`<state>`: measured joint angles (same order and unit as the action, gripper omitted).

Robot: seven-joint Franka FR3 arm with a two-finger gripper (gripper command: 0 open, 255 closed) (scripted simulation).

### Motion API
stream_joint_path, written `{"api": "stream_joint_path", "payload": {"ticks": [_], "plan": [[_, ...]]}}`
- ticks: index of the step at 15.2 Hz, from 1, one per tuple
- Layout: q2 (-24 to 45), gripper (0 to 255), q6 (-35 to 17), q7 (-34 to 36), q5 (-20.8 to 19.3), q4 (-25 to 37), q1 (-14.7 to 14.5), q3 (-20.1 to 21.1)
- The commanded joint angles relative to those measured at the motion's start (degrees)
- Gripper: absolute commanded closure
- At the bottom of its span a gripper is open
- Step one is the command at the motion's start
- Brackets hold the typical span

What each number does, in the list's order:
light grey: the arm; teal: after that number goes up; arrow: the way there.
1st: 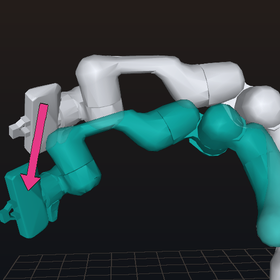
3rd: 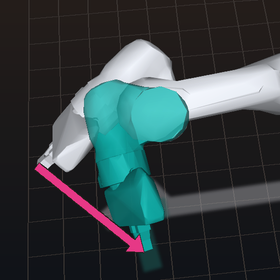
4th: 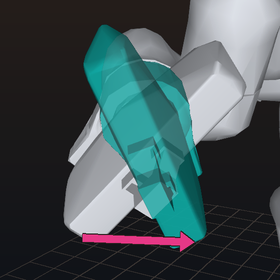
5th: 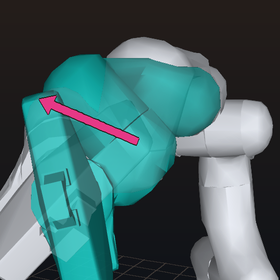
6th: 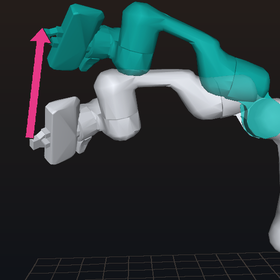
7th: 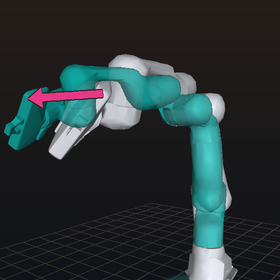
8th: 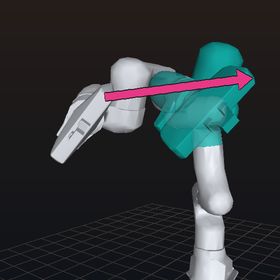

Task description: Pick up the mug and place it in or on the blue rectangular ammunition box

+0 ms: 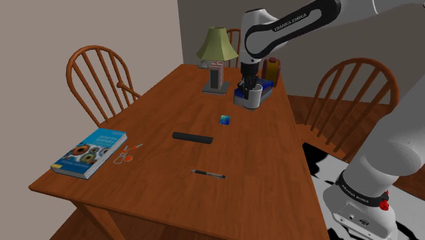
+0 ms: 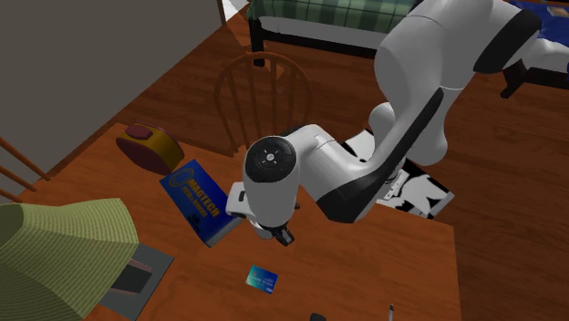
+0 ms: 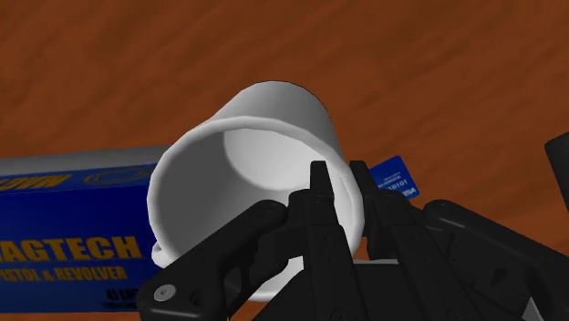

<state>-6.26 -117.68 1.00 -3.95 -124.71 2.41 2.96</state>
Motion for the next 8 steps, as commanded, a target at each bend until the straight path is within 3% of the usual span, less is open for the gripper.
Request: {"api": "stream_joint_path", "payload": {"ticks": [1,8], "plan": [[-0.5,255,1.5,-0.2,0.1,1.1,0.0,0.0],[-1.8,255,6.9,-0.6,0.3,5.1,0.0,0.0]]}}
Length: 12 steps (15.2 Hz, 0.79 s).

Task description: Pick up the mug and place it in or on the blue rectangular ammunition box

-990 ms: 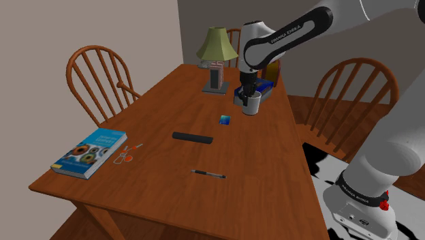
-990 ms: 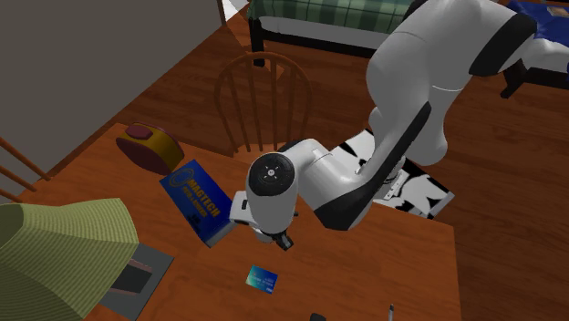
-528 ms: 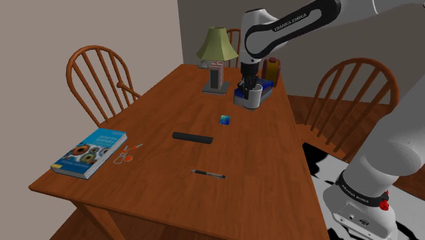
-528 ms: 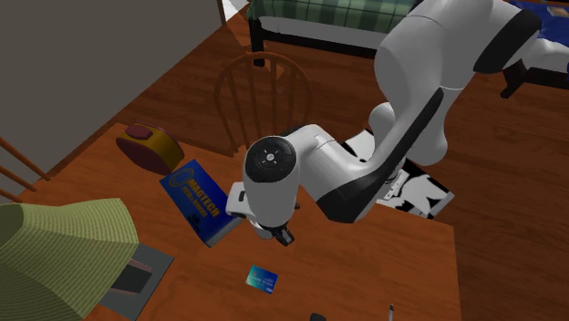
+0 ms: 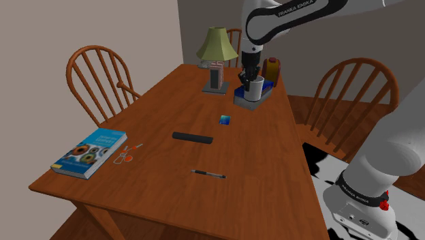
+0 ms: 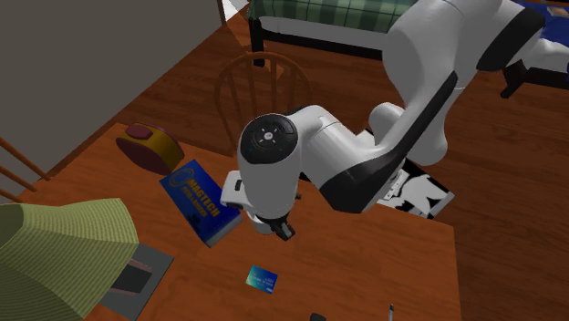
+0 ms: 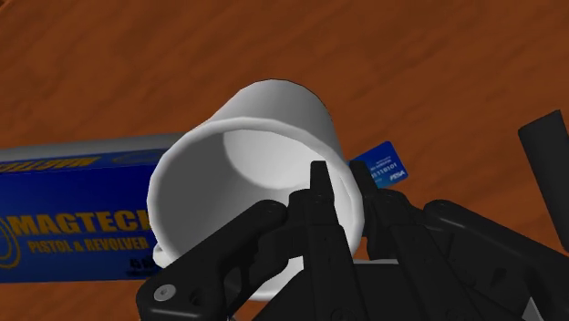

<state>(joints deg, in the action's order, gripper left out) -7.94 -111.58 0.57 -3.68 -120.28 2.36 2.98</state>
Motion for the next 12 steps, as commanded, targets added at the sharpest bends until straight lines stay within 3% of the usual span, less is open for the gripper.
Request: {"api": "stream_joint_path", "payload": {"ticks": [1,7,12], "plan": [[-0.3,255,1.5,-0.2,0.0,1.3,0.0,-0.1],[-0.9,255,5.7,-0.5,0.2,4.8,0.0,-0.1],[5.1,255,6.8,-6.2,-0.4,12.4,2.7,-3.3]]}}
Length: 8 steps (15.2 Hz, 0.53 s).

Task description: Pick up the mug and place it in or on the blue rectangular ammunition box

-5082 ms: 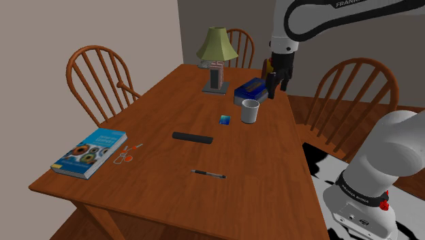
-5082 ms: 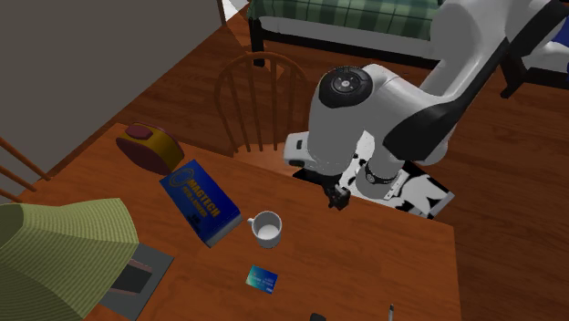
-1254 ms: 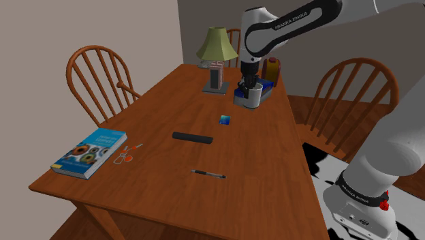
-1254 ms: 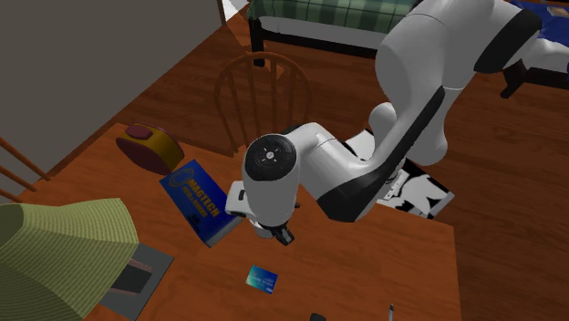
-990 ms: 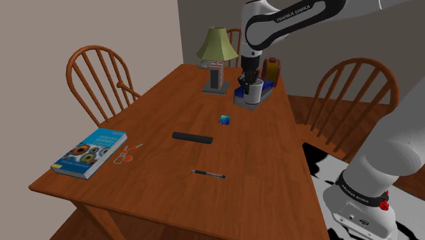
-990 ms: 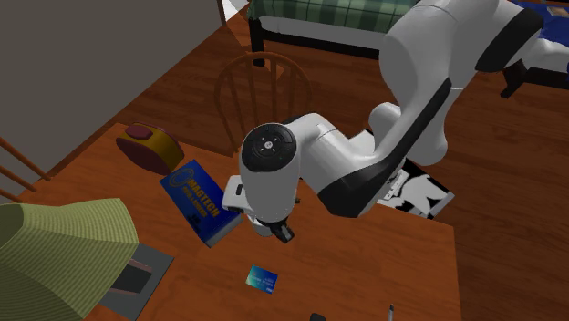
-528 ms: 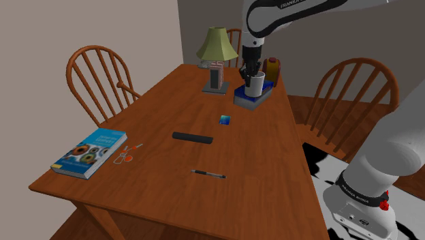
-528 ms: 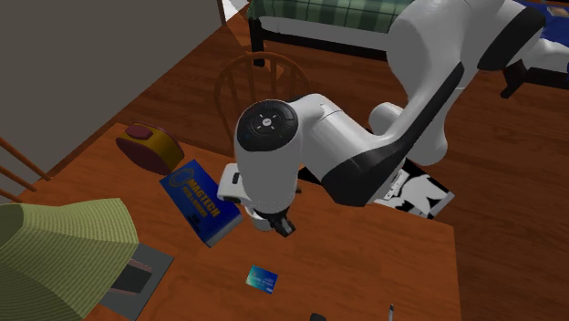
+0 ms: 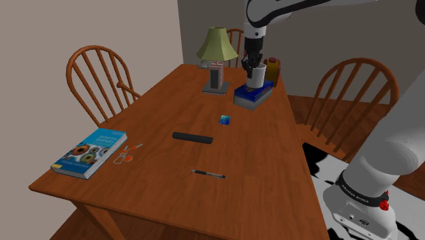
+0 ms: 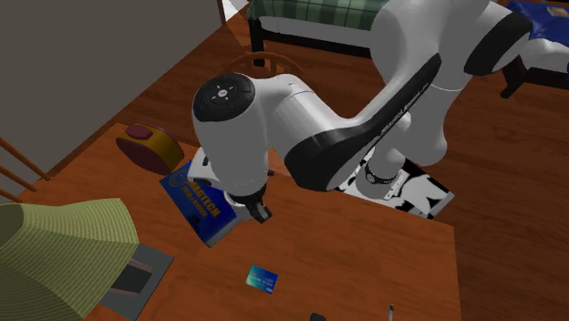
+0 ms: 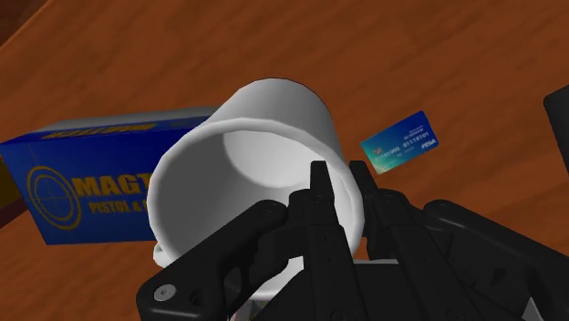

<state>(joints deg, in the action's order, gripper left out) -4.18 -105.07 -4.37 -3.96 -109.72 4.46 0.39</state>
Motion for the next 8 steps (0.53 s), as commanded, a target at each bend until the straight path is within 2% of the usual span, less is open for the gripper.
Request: {"api": "stream_joint_path", "payload": {"ticks": [1,8], "plan": [[2.7,255,0.6,-2.4,-0.1,3.5,1.1,-1.2],[13.5,255,4.0,-10.1,0.7,18.1,5.0,-4.7]]}}
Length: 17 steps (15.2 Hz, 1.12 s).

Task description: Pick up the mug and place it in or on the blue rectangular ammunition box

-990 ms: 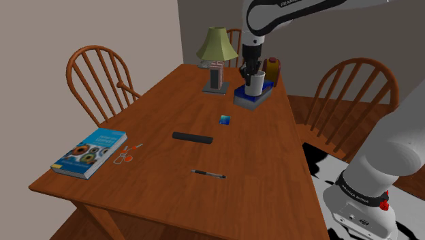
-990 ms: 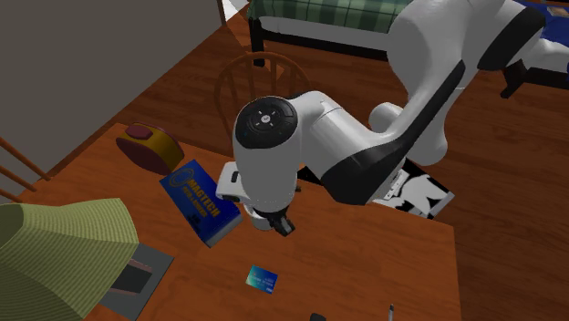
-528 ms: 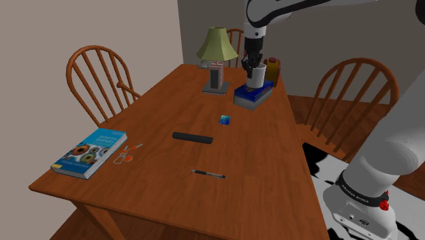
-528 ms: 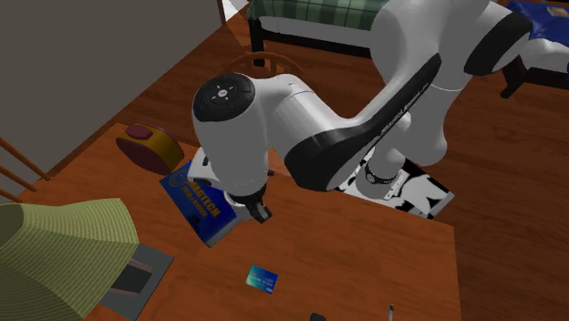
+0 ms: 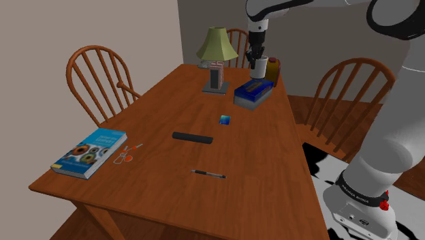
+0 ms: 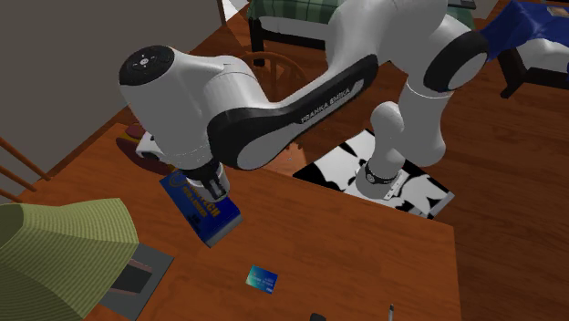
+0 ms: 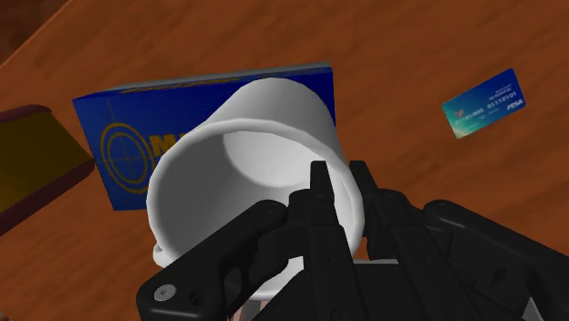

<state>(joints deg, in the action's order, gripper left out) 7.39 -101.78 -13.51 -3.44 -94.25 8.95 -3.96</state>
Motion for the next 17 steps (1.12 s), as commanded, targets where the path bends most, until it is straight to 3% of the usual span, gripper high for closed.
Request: {"api": "stream_joint_path", "payload": {"ticks": [1,6,7,17], "plan": [[3.7,255,1.4,-2.0,0.4,5.2,1.1,-0.8],[13.9,255,6.2,-7.0,1.9,20.5,4.5,-2.3],[17.6,255,8.2,-8.4,2.4,26.2,5.7,-2.6],[16.5,255,-0.1,-8.0,2.2,16.8,5.5,-2.5]]}}
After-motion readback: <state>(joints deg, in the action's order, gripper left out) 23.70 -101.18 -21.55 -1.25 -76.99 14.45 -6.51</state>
